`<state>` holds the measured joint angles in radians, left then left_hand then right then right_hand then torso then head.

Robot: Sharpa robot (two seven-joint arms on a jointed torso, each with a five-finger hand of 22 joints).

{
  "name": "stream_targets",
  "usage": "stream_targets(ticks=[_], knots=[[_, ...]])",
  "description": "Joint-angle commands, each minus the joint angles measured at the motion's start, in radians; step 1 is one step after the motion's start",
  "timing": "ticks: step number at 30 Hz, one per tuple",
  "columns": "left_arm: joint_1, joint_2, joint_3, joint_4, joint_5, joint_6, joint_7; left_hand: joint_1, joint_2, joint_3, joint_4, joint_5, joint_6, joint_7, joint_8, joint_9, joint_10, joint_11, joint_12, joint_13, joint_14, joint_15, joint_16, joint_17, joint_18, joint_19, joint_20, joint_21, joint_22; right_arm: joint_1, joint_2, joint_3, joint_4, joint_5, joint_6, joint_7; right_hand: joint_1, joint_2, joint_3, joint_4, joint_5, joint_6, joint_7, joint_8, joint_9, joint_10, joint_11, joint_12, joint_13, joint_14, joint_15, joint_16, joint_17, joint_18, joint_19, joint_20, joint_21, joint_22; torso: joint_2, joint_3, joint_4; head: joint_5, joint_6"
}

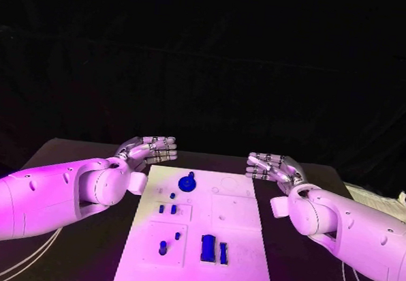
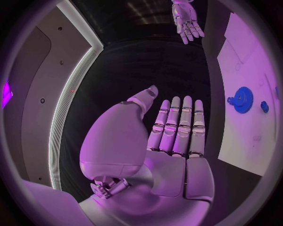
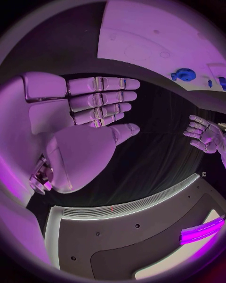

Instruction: Assemble the parts on the task board

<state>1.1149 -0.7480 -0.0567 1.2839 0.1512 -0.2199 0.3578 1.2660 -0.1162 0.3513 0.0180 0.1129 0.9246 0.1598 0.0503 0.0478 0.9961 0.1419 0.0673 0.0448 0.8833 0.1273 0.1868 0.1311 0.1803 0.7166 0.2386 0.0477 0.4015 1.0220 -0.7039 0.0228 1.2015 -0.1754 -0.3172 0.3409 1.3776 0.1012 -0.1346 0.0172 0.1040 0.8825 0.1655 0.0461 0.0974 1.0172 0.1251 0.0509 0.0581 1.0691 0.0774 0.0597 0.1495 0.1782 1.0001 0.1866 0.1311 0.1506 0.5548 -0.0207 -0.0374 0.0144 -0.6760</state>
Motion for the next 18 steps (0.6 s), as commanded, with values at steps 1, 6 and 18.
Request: stream_targets(ticks=[1, 6, 18], knots=[[-0.002, -0.001, 0.002, 0.011, -0.006, -0.016, 0.005, -0.414, 0.038, -0.115, -0.018, -0.038, -0.302, -0.052, -0.050, -0.048, -0.326, -0.047, -0.067, -0.045, -0.289, -0.042, -0.061, -0.043, -0.055, -0.234, -0.078, -0.048, -0.131, 0.000, -0.004, -0.001, 0.015, 0.005, -0.020, 0.006, -0.450, -0.101, 0.043, -0.017, -0.034, -0.288, -0.054, -0.046, -0.097, -0.332, -0.041, -0.051, -0.058, -0.349, -0.077, -0.060, -0.049, -0.054, -0.327, -0.061, -0.043, -0.049, 0.000, 0.0023, 0.0044, -0.002, 0.008], [-0.010, -0.005, 0.009, 0.047, -0.025, -0.087, 0.026, -0.565, 0.116, -0.156, -0.018, -0.113, -0.412, -0.071, -0.050, -0.048, -0.443, -0.063, -0.067, -0.045, -0.393, -0.057, -0.083, -0.058, -0.074, -0.319, -0.107, -0.048, -0.179, 0.005, -0.016, -0.005, 0.073, 0.033, -0.091, 0.034, -0.612, -0.101, 0.058, -0.017, -0.104, -0.392, -0.073, -0.046, -0.097, -0.453, -0.125, -0.051, -0.058, -0.475, -0.077, -0.060, -0.066, -0.071, -0.445, -0.083, -0.058, -0.067, -0.006, 0.0117, 0.0212, -0.009, 0.043], [-0.051, -0.025, 0.045, 0.225, -0.119, -0.432, 0.127, -0.847, 0.116, -0.235, -0.018, -0.113, -0.618, -0.160, -0.050, -0.048, -0.666, -0.142, -0.067, -0.045, -0.591, -0.127, -0.187, -0.131, -0.104, -0.479, -0.160, -0.048, -0.269, 0.024, -0.066, -0.020, 0.321, 0.153, -0.395, 0.156, -0.919, -0.101, 0.135, -0.017, -0.104, -0.589, -0.166, -0.046, -0.097, -0.680, -0.125, -0.051, -0.058, -0.714, -0.077, -0.060, -0.150, -0.103, -0.668, -0.187, -0.131, -0.151, -0.011, 0.0207, 0.0374, -0.014, 0.076]])
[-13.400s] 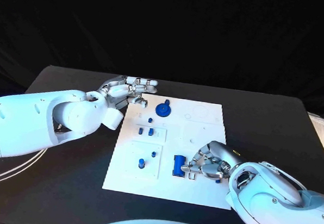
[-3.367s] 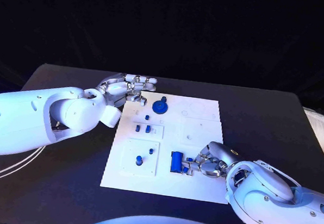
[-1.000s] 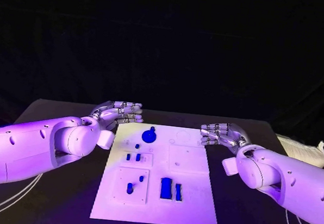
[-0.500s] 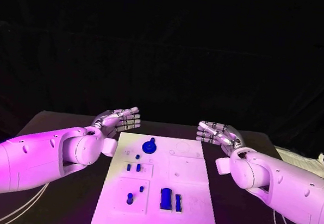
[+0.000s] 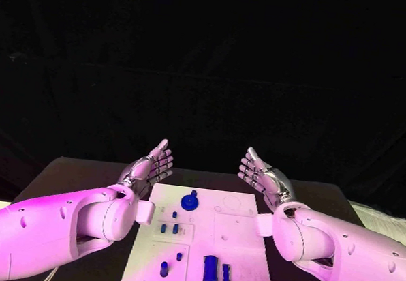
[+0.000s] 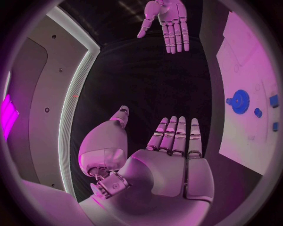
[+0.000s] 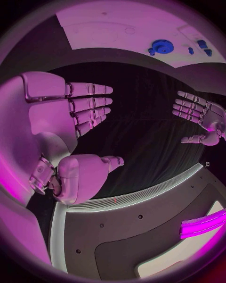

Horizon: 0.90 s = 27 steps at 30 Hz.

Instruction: Assemble the parts on the task board

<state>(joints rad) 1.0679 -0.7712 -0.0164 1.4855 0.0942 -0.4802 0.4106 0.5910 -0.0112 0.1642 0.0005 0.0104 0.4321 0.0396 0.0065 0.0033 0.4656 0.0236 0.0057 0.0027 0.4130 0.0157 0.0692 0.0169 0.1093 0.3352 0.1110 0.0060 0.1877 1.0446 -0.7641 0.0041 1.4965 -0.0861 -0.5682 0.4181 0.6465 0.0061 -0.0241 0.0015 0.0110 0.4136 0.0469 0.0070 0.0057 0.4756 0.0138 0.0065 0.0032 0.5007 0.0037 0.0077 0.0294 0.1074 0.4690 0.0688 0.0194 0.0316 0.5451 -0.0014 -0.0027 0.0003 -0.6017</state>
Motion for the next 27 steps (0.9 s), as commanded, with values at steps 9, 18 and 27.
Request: stream_targets(ticks=[9, 18, 27], knots=[[-0.017, -0.009, 0.016, 0.083, -0.093, -0.286, 0.108, -0.296, 0.011, -0.082, 0.000, -0.010, -0.217, -0.040, -0.006, -0.003, -0.233, -0.024, -0.006, -0.003, -0.207, -0.016, -0.069, -0.017, -0.109, -0.167, -0.111, -0.006, -0.094, 0.005, -0.016, -0.004, 0.074, 0.086, -0.202, 0.102, -0.324, -0.006, 0.024, -0.002, -0.011, -0.207, -0.047, -0.007, -0.006, -0.238, -0.014, -0.007, -0.003, -0.251, -0.004, -0.008, -0.029, -0.107, -0.235, -0.069, -0.019, -0.032, -0.001, 0.0014, 0.0027, 0.000, 0.002], [-0.018, -0.009, 0.016, 0.084, -0.094, -0.290, 0.109, -0.389, 0.011, -0.164, 0.000, -0.010, -0.285, -0.040, -0.006, -0.003, -0.307, -0.024, -0.006, -0.003, -0.273, -0.016, -0.069, -0.017, -0.109, -0.219, -0.111, -0.006, -0.188, 0.005, -0.016, -0.004, 0.074, 0.086, -0.202, 0.102, -0.424, -0.006, 0.024, -0.002, -0.011, -0.272, -0.047, -0.007, -0.006, -0.312, -0.014, -0.007, -0.003, -0.329, -0.004, -0.008, -0.029, -0.107, -0.309, -0.069, -0.019, -0.032, -0.001, 0.0014, 0.0027, 0.000, 0.002], [-0.018, -0.009, 0.016, 0.084, -0.094, -0.290, 0.109, -0.452, 0.011, -0.164, 0.000, -0.010, -0.332, -0.040, -0.006, -0.003, -0.357, -0.024, -0.006, -0.003, -0.316, -0.016, -0.069, -0.017, -0.109, -0.254, -0.111, -0.006, -0.188, 0.005, -0.016, -0.004, 0.074, 0.086, -0.202, 0.102, -0.494, -0.006, 0.024, -0.002, -0.011, -0.317, -0.047, -0.007, -0.006, -0.364, -0.014, -0.007, -0.003, -0.383, -0.004, -0.008, -0.029, -0.107, -0.359, -0.069, -0.019, -0.032, -0.001, 0.0014, 0.0027, 0.000, 0.002]])
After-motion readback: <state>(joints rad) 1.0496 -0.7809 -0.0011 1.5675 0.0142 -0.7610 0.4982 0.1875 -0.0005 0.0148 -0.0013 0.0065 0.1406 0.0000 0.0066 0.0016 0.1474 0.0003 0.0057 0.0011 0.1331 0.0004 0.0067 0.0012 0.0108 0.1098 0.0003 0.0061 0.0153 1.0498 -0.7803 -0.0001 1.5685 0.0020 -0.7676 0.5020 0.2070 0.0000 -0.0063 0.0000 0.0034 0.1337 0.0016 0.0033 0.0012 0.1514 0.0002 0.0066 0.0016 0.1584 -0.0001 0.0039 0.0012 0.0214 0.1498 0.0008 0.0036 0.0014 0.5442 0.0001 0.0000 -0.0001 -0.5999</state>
